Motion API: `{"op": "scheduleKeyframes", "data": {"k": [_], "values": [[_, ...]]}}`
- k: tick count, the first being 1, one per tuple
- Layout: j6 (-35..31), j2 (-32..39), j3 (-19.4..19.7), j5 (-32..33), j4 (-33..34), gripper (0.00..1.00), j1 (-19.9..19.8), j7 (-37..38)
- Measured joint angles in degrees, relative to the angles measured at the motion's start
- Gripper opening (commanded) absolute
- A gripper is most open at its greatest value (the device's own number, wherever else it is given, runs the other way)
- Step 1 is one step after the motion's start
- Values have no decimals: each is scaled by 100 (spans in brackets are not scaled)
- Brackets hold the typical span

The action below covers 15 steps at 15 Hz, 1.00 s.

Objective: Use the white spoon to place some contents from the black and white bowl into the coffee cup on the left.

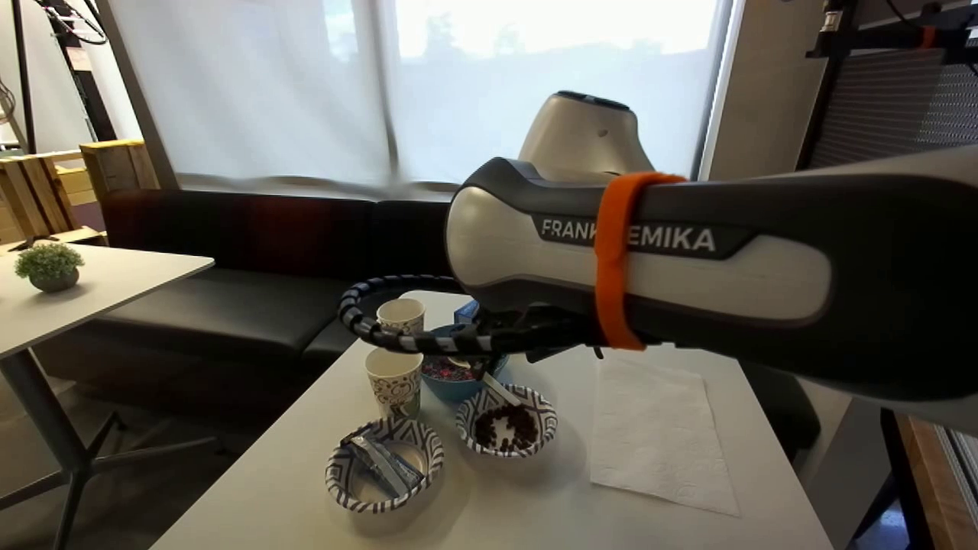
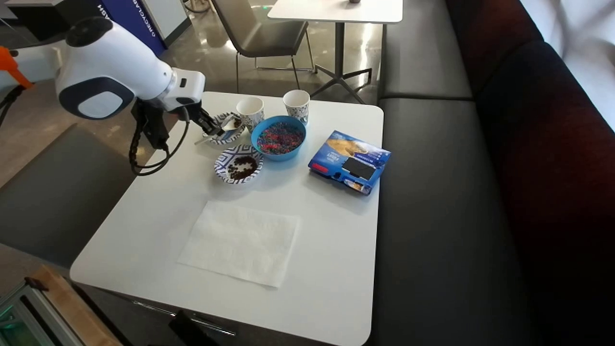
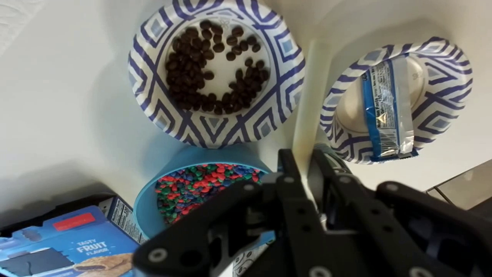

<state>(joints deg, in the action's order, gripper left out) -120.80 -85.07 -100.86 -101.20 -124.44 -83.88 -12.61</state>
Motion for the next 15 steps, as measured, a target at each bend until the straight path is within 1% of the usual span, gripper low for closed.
{"op": "scheduleKeyframes", "data": {"k": [4, 7, 15], "values": [[-46, 0, 4, 4, 67, 3, -22, 2], [-181, -1, 0, 70, 312, 3, -119, 2], [-555, -4, -65, 557, 1214, 3, -766, 3]]}}
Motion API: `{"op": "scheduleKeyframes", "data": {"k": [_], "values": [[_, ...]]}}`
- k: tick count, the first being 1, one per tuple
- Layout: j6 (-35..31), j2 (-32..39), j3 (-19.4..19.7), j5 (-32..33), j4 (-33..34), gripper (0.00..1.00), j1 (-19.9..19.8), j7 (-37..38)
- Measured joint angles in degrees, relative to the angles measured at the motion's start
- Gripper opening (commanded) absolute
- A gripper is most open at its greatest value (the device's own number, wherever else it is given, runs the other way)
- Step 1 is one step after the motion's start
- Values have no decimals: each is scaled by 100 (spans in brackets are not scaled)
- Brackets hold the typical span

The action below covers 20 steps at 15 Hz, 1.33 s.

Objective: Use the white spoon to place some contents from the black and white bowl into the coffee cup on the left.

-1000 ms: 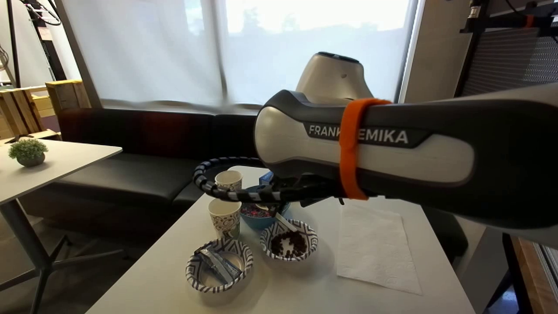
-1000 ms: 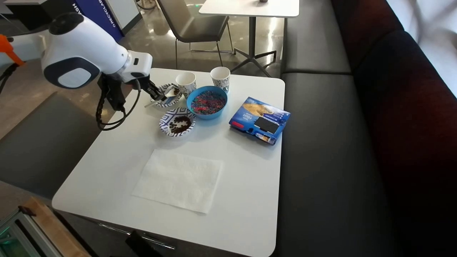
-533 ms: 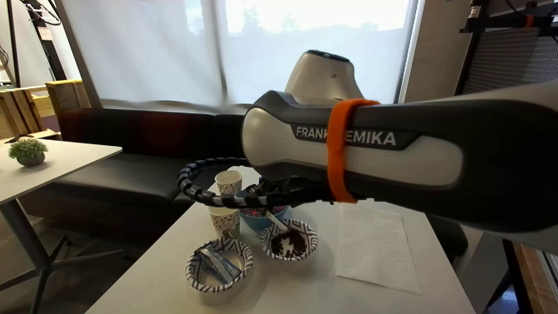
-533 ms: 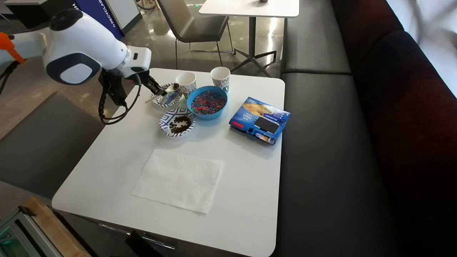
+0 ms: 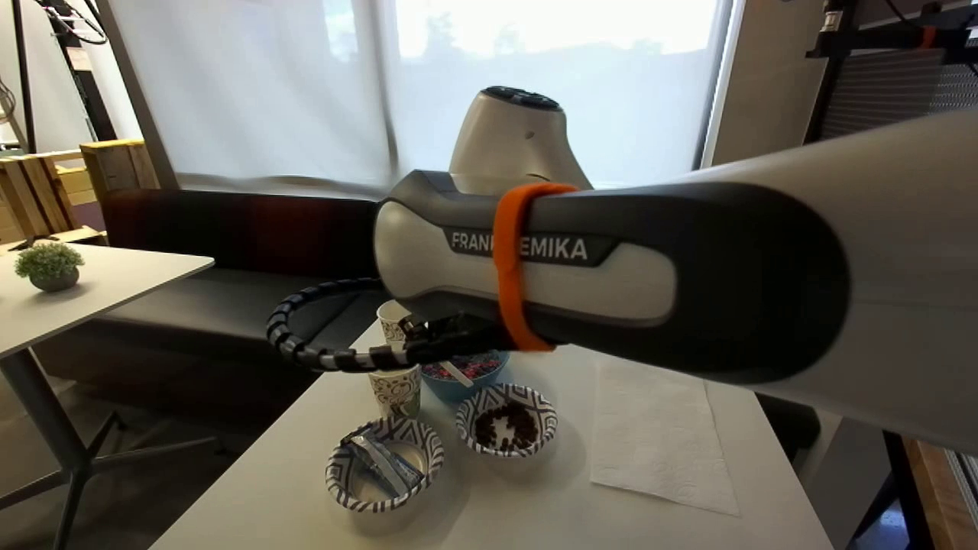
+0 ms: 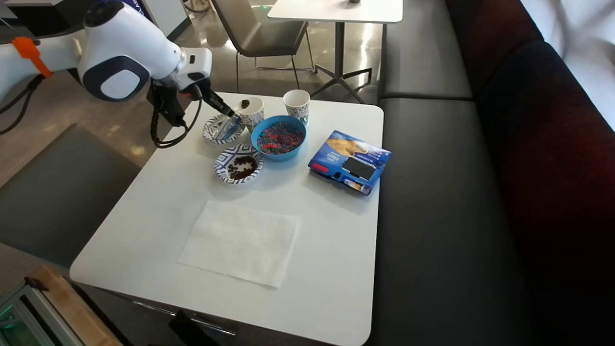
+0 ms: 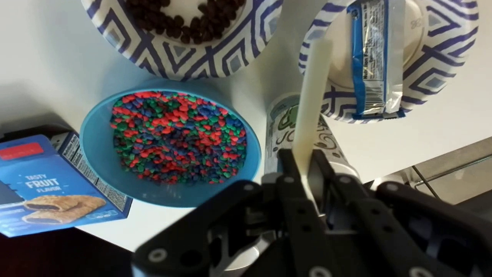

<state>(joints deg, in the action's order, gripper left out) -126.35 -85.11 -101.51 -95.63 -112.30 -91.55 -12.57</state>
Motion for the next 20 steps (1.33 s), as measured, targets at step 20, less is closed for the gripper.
{"op": "scheduleKeyframes", "data": {"k": [20], "values": [[-606, -2, -260, 1658, 636, 3, -181, -171]]}}
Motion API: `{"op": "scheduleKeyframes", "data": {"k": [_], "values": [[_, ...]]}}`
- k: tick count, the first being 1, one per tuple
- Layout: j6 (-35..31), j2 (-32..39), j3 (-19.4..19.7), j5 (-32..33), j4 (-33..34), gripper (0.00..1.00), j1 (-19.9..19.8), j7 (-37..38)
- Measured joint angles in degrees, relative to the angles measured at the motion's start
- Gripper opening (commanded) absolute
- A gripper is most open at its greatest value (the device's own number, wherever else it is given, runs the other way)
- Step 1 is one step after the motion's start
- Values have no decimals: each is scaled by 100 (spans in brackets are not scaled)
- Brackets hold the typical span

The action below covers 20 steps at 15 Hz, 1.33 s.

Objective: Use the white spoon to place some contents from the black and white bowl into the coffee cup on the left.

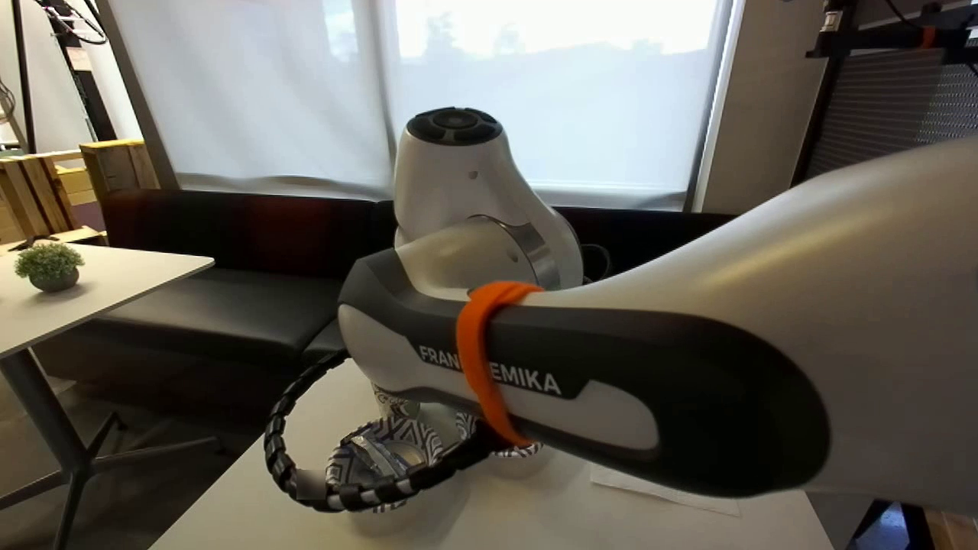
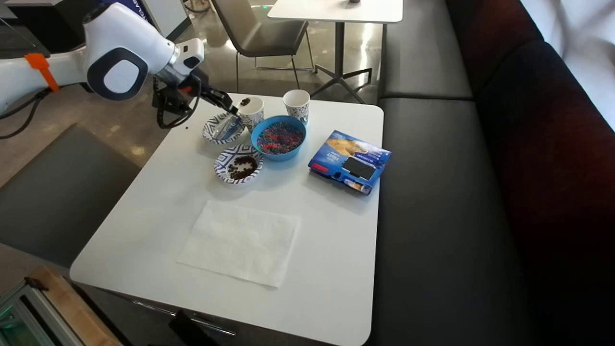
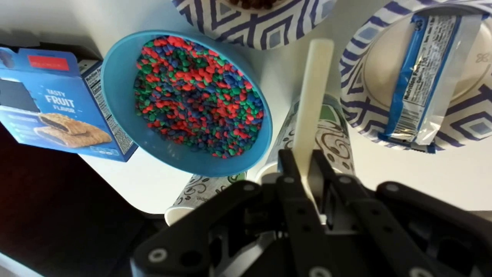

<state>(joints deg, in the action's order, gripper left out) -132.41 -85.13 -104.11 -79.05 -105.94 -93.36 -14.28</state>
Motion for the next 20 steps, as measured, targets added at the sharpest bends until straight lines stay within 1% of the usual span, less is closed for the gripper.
{"op": "scheduleKeyframes", "data": {"k": [3, 9, 13, 20], "values": [[-72, 0, -26, 135, -1, 3, 8, -157], [-470, -2, -170, 512, -2, 3, -45, -330], [-824, -2, -318, 817, -1, 3, -117, -466], [-1638, -2, -600, 1340, 2, 3, -109, -570]]}}
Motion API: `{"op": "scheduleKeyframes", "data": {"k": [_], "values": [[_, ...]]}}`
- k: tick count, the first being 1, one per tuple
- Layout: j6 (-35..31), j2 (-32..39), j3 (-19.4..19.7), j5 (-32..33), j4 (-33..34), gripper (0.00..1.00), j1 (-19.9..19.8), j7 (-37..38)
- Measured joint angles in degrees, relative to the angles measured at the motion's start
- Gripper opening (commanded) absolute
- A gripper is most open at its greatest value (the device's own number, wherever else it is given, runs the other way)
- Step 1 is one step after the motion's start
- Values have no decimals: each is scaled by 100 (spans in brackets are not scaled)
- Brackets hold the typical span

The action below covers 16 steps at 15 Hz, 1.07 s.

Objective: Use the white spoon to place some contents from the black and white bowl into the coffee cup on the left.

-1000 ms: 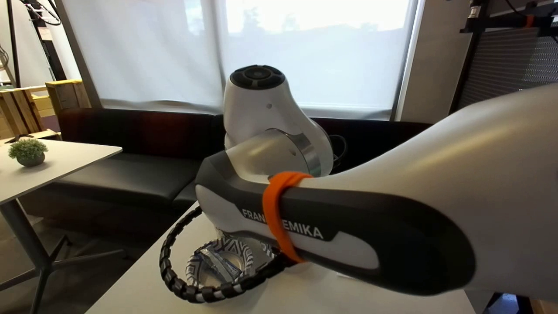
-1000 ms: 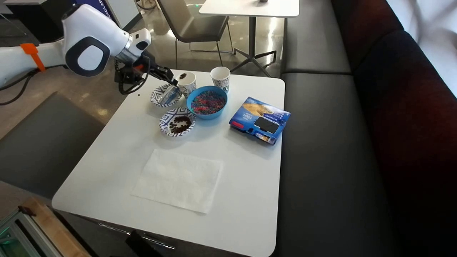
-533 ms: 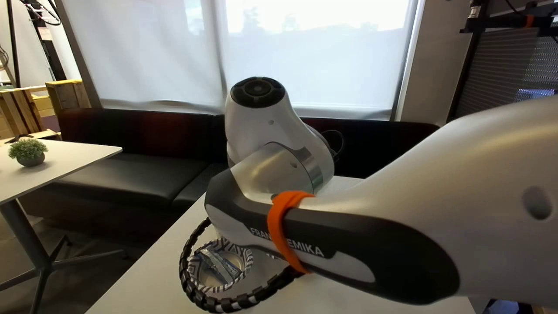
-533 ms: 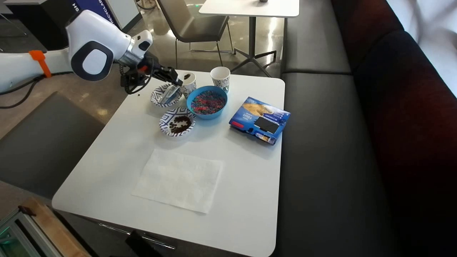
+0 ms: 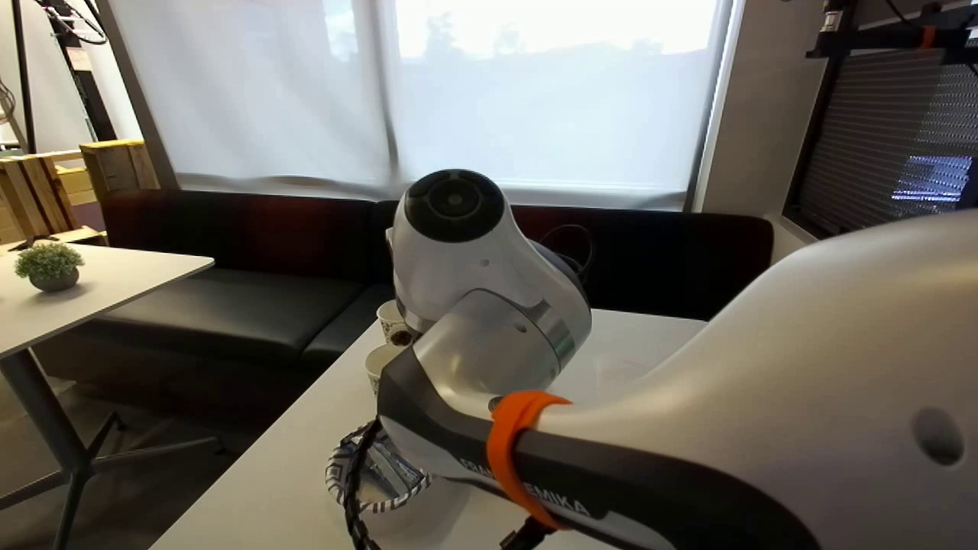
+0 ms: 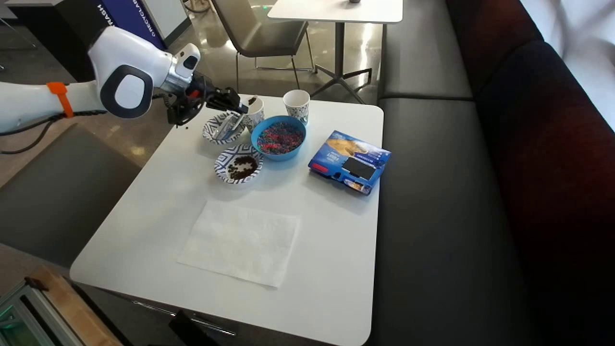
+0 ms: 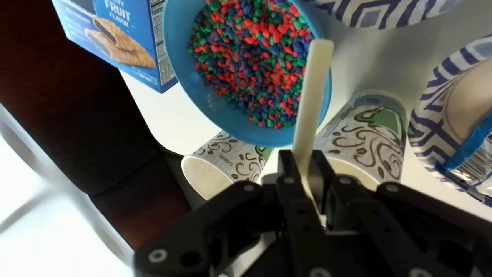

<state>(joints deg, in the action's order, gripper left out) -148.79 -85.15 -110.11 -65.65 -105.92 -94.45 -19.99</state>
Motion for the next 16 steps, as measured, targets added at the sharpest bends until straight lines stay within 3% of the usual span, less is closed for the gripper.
{"op": "scheduleKeyframes", "data": {"k": [8, 16], "values": [[-1016, -1, -326, 751, -59, 3, 1, 2], [-1894, 0, -416, 2380, -439, 3, 17, 539]]}}
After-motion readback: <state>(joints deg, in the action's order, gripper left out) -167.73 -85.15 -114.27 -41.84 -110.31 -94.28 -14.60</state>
